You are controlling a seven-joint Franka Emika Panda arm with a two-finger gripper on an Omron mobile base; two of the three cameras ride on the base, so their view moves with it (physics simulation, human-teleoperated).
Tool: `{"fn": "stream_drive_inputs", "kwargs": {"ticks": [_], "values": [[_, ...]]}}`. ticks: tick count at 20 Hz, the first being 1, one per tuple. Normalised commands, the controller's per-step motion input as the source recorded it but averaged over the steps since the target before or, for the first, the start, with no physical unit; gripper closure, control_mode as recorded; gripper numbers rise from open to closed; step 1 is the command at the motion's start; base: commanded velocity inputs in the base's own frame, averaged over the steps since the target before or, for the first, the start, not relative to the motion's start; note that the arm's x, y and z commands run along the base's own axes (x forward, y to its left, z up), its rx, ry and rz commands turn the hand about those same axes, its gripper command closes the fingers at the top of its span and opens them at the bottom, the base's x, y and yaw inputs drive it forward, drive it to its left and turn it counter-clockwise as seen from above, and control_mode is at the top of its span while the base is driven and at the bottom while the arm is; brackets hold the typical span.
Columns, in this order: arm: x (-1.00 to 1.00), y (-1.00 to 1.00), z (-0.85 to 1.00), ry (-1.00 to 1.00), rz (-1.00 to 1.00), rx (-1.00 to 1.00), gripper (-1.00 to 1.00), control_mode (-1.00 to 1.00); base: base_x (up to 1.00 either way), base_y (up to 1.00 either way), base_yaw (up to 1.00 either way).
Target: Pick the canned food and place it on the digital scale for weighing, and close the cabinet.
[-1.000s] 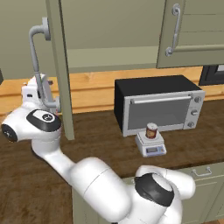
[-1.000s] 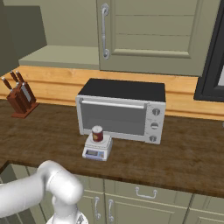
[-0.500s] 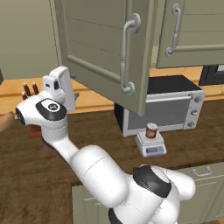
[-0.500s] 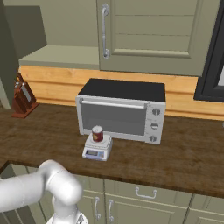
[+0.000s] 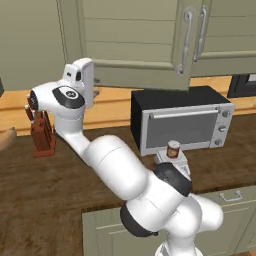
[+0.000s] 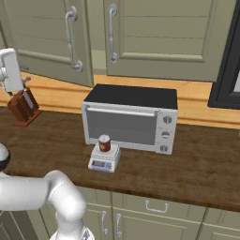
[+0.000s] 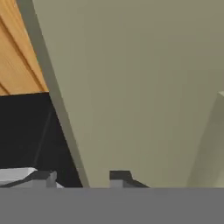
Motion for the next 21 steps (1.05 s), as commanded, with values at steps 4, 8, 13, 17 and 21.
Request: {"fn": "stream_drive_inputs", "kwargs": {"ticks": [4, 8, 13, 17, 21], "values": [[0.92, -1.0, 0.15, -0.1, 0.03, 0.25, -1.0, -1.0, 0.0, 0.0, 0.0], [1.0, -1.0, -0.25, -0.31, 0.2, 0.37, -1.0, -1.0, 0.0, 0.0, 0.0], [0.96, -1.0, -0.08, -0.2, 0.22, 0.37, -1.0, -1.0, 0.0, 0.0, 0.0], [0.26, -1.0, 0.0, -0.37, 0.2, 0.37, -1.0, -1.0, 0.0, 0.0, 0.0], [0.0, -1.0, -0.05, -0.5, 0.18, 0.39, -1.0, -1.0, 0.0, 0.0, 0.0]]}}
